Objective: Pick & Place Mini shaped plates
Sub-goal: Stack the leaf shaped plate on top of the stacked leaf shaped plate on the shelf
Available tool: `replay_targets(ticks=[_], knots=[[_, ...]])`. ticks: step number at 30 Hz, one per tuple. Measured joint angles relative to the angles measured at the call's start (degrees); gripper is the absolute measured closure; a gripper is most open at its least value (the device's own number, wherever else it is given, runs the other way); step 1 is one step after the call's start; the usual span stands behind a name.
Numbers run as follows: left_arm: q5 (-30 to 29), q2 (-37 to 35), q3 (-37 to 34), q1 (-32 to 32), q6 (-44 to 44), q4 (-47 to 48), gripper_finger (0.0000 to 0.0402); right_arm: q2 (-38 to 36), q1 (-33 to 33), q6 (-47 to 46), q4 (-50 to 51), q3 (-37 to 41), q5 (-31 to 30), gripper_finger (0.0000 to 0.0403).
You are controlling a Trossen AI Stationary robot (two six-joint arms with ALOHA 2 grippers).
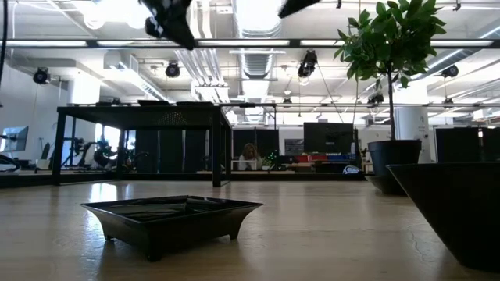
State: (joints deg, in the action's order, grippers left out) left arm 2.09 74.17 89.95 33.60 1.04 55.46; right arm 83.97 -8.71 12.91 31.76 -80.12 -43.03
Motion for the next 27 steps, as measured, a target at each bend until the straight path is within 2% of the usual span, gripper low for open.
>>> replay_targets(ticks=[7, 11, 19, 27], knots=[[-11.7, -6.8, -10.2, -15.8, -2.6, -1.5, 0.0317, -3.0, 0.0, -17.3, 15.4, 1.1, 6.6, 0.0335], [-17.2, -10.3, -18.0, -24.5, -5.9, -5.4, 0.0317, -3.1, 0.0, -22.2, 19.9, 2.6, 7.6, 0.0335], [-18.1, -14.2, -30.5, -37.2, -11.6, -17.4, 0.0317, -3.2, 0.0, -26.8, 20.2, 8.2, 14.3, 0.0335], [-18.7, -14.4, -37.1, -44.2, -9.2, -30.4, 0.0317, -3.2, 0.0, -34.4, 20.1, 16.0, 21.0, 0.0335]])
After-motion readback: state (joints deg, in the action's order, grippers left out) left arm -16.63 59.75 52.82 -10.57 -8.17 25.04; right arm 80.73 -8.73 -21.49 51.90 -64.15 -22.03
